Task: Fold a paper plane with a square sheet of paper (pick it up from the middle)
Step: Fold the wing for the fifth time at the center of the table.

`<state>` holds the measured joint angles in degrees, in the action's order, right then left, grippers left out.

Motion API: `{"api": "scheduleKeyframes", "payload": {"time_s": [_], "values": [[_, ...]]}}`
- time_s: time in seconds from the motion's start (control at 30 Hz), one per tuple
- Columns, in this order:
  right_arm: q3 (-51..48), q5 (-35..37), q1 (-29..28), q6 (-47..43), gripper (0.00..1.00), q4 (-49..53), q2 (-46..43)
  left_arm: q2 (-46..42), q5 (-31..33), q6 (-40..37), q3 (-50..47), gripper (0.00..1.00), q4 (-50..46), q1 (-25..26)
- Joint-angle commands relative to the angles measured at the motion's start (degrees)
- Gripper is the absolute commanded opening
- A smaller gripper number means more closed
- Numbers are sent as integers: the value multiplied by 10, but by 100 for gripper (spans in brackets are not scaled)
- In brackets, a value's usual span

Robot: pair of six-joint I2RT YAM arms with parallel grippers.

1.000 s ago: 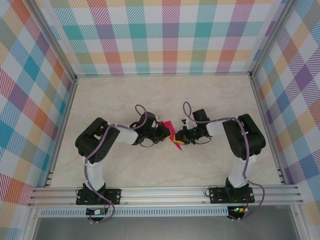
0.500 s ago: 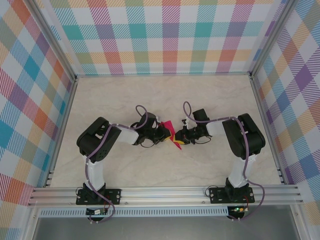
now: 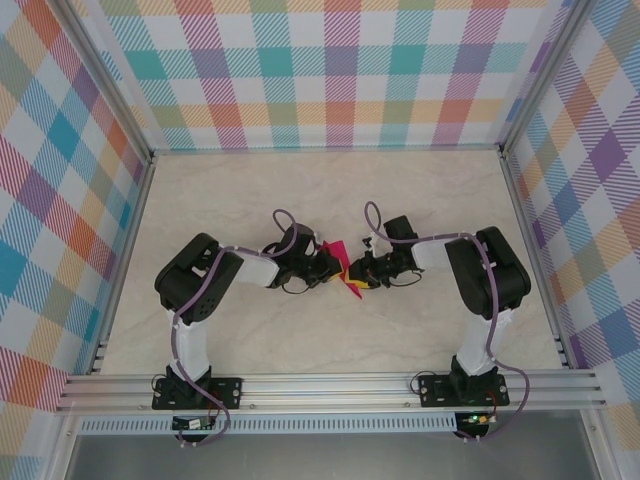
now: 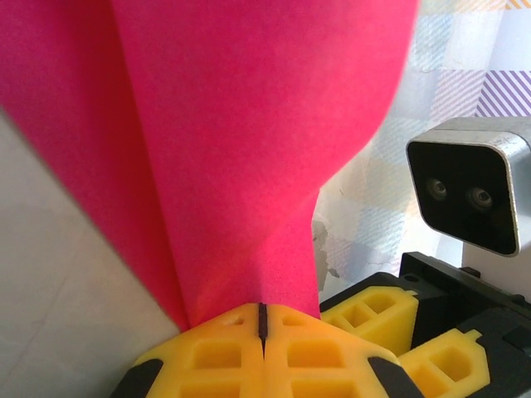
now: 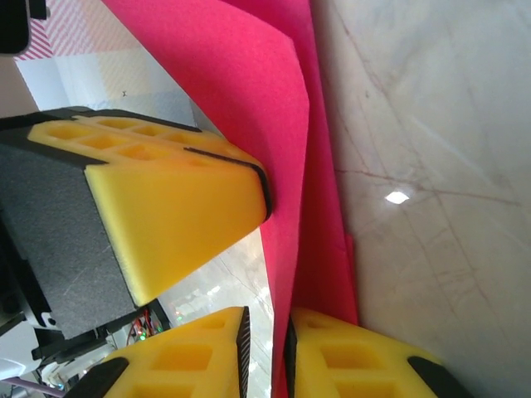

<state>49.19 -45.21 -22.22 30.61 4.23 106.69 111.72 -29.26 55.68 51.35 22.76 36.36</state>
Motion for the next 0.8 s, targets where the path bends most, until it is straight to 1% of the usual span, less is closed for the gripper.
{"api": "scheduleKeyframes", "payload": {"time_s": [0.0,0.27,0.5,0.63,0.77], "values": [[-1,8,1,-25,22,47,-19,13,18,-15,6,5,-32,7],[-19,3,1,-28,15,59,-19,13,23,-15,4,5,-38,7],[-6,34,0,-32,12,87,1,16,25,-14,4,5,-45,7],[2,61,-1,-48,15,118,-17,14,29,-15,4,4,-50,7],[-5,64,-3,-64,19,138,-55,15,32,-15,4,4,-54,7]]}}
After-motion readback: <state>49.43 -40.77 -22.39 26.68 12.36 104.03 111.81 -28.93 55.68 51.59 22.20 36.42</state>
